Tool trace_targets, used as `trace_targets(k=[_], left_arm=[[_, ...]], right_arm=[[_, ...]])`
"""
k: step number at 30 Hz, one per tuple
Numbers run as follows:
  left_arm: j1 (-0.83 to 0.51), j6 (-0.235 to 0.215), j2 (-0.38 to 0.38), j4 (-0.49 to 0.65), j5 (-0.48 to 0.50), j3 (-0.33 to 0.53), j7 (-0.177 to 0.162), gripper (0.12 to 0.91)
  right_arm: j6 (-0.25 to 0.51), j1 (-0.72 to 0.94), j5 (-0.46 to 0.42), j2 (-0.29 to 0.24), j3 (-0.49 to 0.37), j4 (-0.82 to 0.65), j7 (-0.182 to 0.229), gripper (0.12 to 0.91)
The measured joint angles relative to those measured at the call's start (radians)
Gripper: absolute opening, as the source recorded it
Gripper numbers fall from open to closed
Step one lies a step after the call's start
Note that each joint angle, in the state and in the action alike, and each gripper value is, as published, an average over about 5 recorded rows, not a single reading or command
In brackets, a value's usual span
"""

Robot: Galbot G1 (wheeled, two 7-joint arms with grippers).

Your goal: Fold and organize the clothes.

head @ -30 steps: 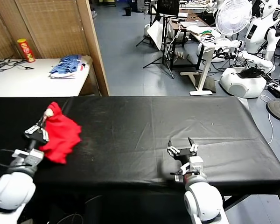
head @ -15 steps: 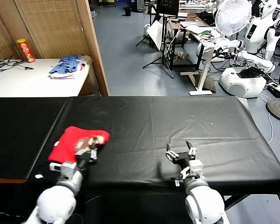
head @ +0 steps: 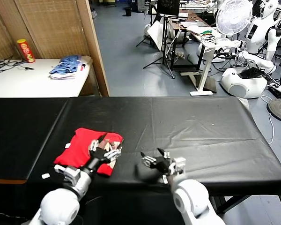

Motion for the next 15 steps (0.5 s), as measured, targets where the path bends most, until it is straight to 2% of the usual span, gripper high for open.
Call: trace_targets(k=[4,8,13,15], left_arm=[[0.021,-0.014,0.005,-0.020,0.010,-0.026,-0.004,0.796],[0.049,-0.033,-0.006,-0.023,0.023,-0.049,-0.016,0.798],[0.082,-0.051,-0.024,-0.024,0.027,-0.076,-0.027,0.798],[0.094,-0.057,-0.029,-0.026,0.027,-0.085,-0.029,0.798]], right_arm=[[0.000,0.089,0.126,0.053,-0.050,-0.106,0.049,0.798],[0.001,0.166,0.213,0.110,-0.081,-0.209,0.075,0.798],[0.010,0.231,0.253,0.162,-0.093,-0.308,0.078,0.762],[0.019,0.252,0.235,0.169,-0.099,-0.341,0.061,0.687]])
